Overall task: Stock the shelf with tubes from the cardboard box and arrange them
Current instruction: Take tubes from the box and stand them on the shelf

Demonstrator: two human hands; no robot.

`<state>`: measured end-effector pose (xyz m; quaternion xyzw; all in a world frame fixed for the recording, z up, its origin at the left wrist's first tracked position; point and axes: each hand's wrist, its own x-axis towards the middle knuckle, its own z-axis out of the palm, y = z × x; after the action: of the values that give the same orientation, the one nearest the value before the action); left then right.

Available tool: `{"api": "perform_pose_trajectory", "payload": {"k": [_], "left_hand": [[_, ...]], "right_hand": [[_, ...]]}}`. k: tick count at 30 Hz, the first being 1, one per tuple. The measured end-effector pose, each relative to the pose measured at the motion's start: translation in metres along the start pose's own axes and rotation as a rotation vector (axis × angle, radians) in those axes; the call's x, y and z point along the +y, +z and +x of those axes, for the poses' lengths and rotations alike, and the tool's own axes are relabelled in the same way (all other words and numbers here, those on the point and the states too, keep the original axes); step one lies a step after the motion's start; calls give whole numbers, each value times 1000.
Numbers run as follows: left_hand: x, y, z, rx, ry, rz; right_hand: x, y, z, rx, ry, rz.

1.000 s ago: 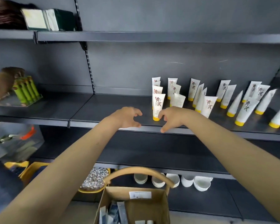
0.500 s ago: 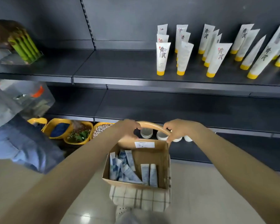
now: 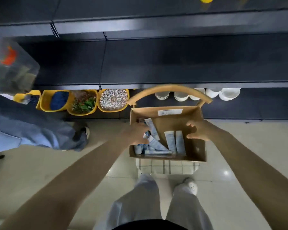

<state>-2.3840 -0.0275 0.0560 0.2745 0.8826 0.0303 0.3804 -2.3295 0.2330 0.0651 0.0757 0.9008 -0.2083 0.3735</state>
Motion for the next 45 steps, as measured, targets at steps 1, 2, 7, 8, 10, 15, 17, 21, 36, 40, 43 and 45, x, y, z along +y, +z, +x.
{"api": "perform_pose_trajectory", "payload": {"k": [1, 2, 7, 8, 10, 15, 17, 21, 36, 40, 43, 45], "left_hand": [[-10, 8, 8, -16, 7, -14], [-19, 16, 16, -28, 14, -27], [-60, 48, 60, -114, 13, -18], [-66, 53, 69, -150, 27, 11], [-75, 60, 87, -187, 87, 79], [-77, 69, 125, -235, 154, 354], [-74, 69, 136, -293, 140, 498], [-81, 65, 153, -357, 149, 630], [-90, 78, 161, -85, 160, 553], [-91, 78, 156, -63, 149, 430], [-81, 74, 142, -52, 168, 265], [-68, 69, 119, -7, 175, 180]], "right_hand": [[0, 12, 11, 1, 20, 32], [2, 26, 25, 1, 41, 62], [6, 90, 76, -82, 137, 127], [7, 100, 84, -100, 150, 138], [11, 118, 100, -131, 172, 174], [14, 154, 129, -186, 194, 273], [14, 164, 140, -194, 181, 337], [12, 184, 159, -197, 132, 467], [4, 210, 195, -111, 49, 390], [8, 199, 179, 38, 142, 584], [10, 176, 154, 201, 243, 785], [9, 157, 133, 276, 253, 869]]}}
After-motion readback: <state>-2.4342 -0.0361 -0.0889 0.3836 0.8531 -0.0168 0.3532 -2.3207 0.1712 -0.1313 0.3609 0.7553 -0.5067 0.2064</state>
